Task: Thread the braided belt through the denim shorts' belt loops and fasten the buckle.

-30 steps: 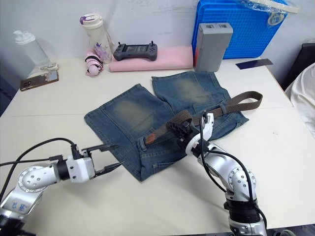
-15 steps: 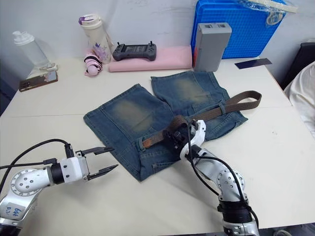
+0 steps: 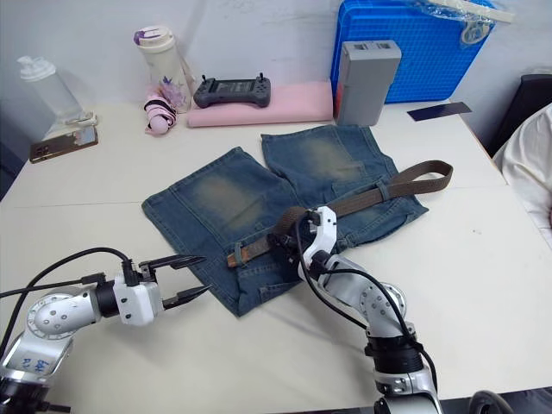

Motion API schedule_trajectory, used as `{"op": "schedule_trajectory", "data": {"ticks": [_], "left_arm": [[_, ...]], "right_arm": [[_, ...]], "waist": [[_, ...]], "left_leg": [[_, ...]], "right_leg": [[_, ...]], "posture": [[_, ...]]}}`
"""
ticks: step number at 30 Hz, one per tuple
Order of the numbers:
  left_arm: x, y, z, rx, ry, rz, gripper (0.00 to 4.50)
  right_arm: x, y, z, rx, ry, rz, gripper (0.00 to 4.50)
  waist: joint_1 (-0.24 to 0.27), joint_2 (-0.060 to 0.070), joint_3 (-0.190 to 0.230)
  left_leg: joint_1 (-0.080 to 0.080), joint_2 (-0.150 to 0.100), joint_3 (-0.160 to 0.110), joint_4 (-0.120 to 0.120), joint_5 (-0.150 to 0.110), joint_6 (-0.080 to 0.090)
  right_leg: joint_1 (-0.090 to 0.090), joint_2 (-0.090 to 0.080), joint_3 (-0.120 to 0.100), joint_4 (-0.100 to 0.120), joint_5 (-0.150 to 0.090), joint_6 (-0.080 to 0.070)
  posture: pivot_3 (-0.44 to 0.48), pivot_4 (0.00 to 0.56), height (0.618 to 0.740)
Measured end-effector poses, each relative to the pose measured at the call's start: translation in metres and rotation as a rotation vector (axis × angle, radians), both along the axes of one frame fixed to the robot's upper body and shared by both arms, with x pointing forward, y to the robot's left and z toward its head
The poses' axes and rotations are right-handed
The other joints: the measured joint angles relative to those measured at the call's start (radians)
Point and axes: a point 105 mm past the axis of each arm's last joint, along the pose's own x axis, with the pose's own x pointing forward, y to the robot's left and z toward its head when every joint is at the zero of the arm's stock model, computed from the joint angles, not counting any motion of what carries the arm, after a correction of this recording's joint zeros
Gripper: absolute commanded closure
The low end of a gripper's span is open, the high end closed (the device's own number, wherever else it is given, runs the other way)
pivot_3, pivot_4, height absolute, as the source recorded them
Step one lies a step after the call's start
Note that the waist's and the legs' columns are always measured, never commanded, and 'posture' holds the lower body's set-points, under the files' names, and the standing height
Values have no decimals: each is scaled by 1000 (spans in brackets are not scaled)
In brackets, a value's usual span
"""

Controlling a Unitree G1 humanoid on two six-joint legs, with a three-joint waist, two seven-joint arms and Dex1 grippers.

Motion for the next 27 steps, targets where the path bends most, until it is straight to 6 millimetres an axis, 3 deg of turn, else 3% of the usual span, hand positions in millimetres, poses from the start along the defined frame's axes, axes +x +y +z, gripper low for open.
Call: {"op": "schedule_trajectory", "data": {"ticks": [8, 18, 21, 25, 27], "left_arm": [[10, 1, -18, 59, -102, -33, 1696], [15, -9, -25, 91, -159, -81, 1696], [15, -10, -29, 101, -159, -81, 2473], [18, -9, -27, 97, -174, -73, 4099], [19, -8, -25, 93, -184, -68, 4440]], "right_arm": [[-3, 25, -5, -79, -25, 130, 4500], [-3, 29, -5, -80, -27, 130, 4500], [-4, 30, -5, -77, -30, 136, 4500], [-4, 30, -5, -80, -32, 133, 4500], [-4, 29, -6, -83, -31, 131, 4500]], "waist": [[-28, -4, -3], [-27, -5, -4], [-27, -5, -4], [-24, -4, -6], [-24, -1, -9]], "left_leg": [[10, 0, -1, -7, -1, -2], [15, 1, -1, -7, -4, -4], [16, 1, -2, -7, -6, -5], [16, 3, -2, -6, -7, -6], [16, 3, -2, -6, -7, -6]], "right_leg": [[0, 2, -2, 1, 0, 0], [-1, 6, -1, 1, 0, -1], [-1, 9, 2, 1, 0, -1], [-1, 11, 2, 1, 0, -1], [-1, 11, 2, 1, 0, -1]], "posture": [[0, 150, 676], [0, 150, 676], [0, 150, 676], [0, 150, 676], [0, 150, 676]]}}
